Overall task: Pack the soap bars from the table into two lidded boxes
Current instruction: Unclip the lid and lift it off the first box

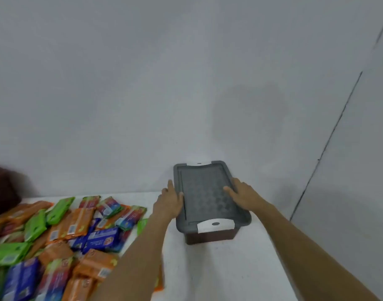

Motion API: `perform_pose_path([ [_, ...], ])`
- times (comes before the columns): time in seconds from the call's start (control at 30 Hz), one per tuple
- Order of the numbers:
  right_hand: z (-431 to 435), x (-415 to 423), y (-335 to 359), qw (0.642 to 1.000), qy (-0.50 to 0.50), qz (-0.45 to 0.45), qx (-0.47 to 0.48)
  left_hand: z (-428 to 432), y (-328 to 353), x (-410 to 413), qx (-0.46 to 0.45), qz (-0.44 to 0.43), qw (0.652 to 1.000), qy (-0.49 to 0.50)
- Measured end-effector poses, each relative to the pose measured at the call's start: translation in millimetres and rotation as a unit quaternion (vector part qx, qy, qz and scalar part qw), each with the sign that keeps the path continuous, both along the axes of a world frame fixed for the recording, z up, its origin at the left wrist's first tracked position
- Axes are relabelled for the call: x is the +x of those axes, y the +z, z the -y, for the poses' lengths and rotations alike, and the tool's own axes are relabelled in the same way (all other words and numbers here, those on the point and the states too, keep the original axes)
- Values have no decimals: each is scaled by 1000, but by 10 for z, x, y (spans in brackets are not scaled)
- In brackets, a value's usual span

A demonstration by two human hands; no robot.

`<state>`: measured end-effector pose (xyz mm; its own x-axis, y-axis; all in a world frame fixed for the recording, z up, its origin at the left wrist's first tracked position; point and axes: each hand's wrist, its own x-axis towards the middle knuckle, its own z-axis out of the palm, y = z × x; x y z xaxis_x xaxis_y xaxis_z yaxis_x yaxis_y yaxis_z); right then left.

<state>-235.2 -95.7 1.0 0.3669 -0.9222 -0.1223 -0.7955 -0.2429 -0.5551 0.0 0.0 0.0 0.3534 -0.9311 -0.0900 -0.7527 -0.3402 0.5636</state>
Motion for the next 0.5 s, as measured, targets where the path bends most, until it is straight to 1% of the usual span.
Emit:
perform_pose_path([
  [0.1,-95,-32,-132,1000,-5,29,-5,-52,-130,-92,-8,-86,996,27],
  [0.17,-157,-35,-210,999,-6,35,-21,-67,-202,-94,-28,-119,992,21],
  [0.33,-186,-32,-216,999,-7,39,-30,-60,-168,-81,-43,-96,994,2],
  [0.5,-125,-50,-241,999,-9,22,-23,-102,-176,-62,-44,-72,996,-18],
])
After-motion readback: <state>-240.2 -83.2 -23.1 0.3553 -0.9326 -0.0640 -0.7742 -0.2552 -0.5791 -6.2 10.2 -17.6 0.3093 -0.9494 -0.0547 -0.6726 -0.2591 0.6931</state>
